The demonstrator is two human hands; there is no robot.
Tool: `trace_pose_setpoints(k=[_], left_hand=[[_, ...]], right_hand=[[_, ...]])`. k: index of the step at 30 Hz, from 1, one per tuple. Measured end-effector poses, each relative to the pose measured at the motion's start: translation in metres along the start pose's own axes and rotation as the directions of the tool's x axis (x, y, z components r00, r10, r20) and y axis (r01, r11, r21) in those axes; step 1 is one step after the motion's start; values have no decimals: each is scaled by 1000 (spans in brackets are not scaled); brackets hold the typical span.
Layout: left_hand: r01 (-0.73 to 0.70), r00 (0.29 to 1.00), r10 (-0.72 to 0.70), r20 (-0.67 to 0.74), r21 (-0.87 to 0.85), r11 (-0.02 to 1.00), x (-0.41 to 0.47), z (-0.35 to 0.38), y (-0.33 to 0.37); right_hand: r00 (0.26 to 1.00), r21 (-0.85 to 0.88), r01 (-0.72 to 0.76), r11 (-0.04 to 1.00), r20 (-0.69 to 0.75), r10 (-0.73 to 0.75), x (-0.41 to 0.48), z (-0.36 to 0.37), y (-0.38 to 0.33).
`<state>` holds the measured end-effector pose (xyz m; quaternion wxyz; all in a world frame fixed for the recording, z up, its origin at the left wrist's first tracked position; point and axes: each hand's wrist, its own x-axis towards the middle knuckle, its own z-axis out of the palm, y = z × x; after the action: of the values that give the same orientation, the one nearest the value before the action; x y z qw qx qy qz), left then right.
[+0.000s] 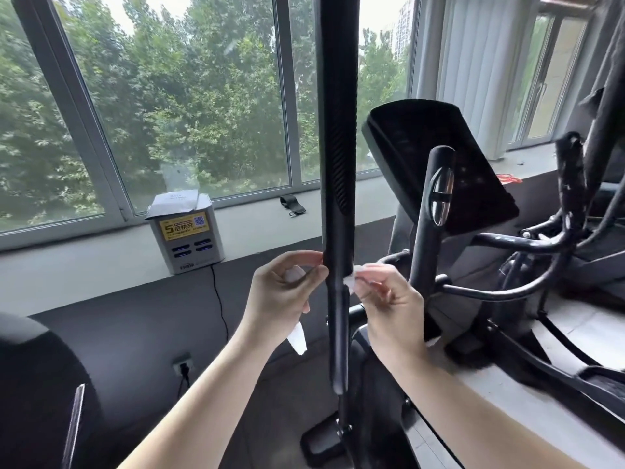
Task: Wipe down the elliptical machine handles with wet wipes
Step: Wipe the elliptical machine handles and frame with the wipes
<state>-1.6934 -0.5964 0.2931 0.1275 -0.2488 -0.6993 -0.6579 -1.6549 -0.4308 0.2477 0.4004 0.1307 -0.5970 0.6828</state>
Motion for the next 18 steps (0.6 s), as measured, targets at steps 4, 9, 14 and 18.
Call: trace_pose_setpoints(k=[4,9,14,18], left_hand=[[5,1000,-5,-16,14,1000,-1,2,1],[20,999,-18,-40,42,999,-2,3,3],[23,998,-22,-51,25,999,-6,5,5],[36,997,-34,-63,28,999,-7,7,6]], right_hand=[[993,80,-106,991,-35,109,28,4,-15],[996,126,-3,992,-84,13,68,22,-42],[988,173,-123,977,-73,137,18,7,-12],[955,9,-296,955,-17,296,-19,-8,5]])
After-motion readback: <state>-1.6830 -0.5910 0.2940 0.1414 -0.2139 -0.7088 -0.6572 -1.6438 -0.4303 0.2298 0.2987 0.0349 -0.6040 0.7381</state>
